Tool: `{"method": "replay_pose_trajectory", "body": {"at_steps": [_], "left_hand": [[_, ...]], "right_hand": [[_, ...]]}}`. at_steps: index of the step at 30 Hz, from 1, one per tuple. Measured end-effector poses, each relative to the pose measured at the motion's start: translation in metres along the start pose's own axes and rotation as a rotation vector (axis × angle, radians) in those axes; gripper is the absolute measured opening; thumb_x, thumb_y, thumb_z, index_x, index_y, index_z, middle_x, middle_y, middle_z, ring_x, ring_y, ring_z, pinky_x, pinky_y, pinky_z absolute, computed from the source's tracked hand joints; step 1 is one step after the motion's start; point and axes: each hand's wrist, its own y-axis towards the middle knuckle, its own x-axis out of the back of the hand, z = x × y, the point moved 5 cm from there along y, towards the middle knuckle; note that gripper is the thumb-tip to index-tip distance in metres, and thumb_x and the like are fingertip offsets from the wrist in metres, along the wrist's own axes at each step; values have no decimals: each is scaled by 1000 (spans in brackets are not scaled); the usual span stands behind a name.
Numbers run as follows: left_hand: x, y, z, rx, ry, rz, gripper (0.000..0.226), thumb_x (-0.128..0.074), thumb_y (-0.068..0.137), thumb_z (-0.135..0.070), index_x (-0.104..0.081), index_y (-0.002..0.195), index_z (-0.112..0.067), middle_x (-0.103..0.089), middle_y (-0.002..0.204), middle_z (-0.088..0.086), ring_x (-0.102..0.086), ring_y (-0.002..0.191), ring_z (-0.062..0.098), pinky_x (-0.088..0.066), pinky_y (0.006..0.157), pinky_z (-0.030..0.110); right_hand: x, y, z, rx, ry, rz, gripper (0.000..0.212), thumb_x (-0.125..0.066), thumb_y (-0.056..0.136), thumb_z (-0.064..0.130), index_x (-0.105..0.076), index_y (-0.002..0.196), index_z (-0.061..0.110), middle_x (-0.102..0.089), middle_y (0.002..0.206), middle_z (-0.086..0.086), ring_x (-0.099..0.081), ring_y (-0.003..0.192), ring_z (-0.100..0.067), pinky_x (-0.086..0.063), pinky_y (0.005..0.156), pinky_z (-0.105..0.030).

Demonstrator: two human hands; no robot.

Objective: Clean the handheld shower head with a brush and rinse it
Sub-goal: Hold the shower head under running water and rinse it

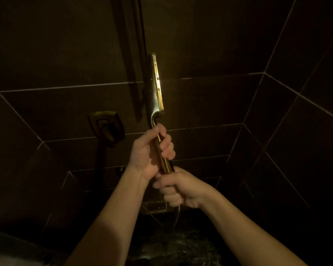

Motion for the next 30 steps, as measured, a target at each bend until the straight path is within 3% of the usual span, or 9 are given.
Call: {"method": "replay_pose_trajectory", "body": {"at_steps": [4, 7, 11, 15, 19, 21, 23, 28, 30], "left_hand": [[-14, 3, 3, 67, -159, 215, 27, -72, 92, -36, -70, 87, -9, -64, 60, 2, -59, 44, 11, -46, 44, 23], [-16, 8, 6, 152, -186, 228, 43, -65, 98, -34, -65, 65, -6, -50, 44, -1, -40, 34, 10, -33, 39, 23], [1, 10, 8, 85, 90, -255, 54, -67, 94, -37, -46, 48, -18, -34, 39, -7, -30, 32, 9, -28, 36, 22], [18, -7, 21, -50, 67, -801, 51, -70, 94, -29, -46, 50, -23, -33, 48, -6, -27, 38, 10, -26, 39, 25], [25, -18, 27, -124, 87, -904, 46, -70, 95, -29, -49, 54, -24, -37, 50, -7, -33, 40, 9, -32, 40, 24], [25, -19, 24, -116, 147, -828, 43, -71, 92, -25, -53, 53, -25, -40, 50, -6, -37, 42, 9, -36, 42, 24], [22, -16, 17, -88, 179, -644, 37, -73, 88, -22, -55, 55, -25, -43, 51, -6, -39, 43, 10, -37, 43, 24], [-5, -7, -13, -1, 33, 134, 30, -74, 90, -23, -60, 64, -15, -57, 52, -4, -54, 41, 8, -46, 47, 23], [-16, -5, -20, 22, -72, 325, 29, -67, 95, -21, -66, 70, -8, -62, 56, 1, -60, 44, 12, -46, 49, 26]], "right_hand": [[-9, -4, -4, -101, 48, 200, 38, -47, 95, 5, -28, 67, 23, -25, 47, 9, -20, 33, -3, -13, 34, -16], [-2, -4, -6, -110, 33, 147, 37, -51, 93, 5, -36, 63, 23, -31, 47, 10, -25, 34, -3, -13, 36, -18], [21, -2, -1, -17, -202, -222, 17, -59, 85, 7, -51, 75, 17, -37, 53, 1, -31, 38, -9, -19, 37, -24], [34, -3, 2, 89, -660, -592, 9, -61, 88, 8, -63, 79, 11, -58, 62, -3, -52, 48, -12, -42, 48, -27], [30, -2, -5, 102, -759, -642, 9, -60, 89, 7, -67, 84, 9, -68, 77, -12, -65, 65, -24, -53, 61, -40], [23, -3, 0, 141, -685, -532, 15, -60, 89, 7, -64, 76, 14, -61, 65, -3, -58, 55, -16, -47, 56, -32], [15, -3, 3, 149, -544, -418, 22, -60, 89, 7, -56, 69, 18, -48, 56, 1, -45, 45, -13, -36, 46, -24], [-4, -2, 2, 21, -193, -86, 36, -55, 88, 1, -41, 61, 22, -31, 48, 1, -27, 34, -7, -14, 38, -24], [-11, -1, 3, -29, -134, 34, 41, -52, 90, 0, -39, 61, 25, -31, 45, 6, -25, 32, -4, -12, 36, -21]]}}
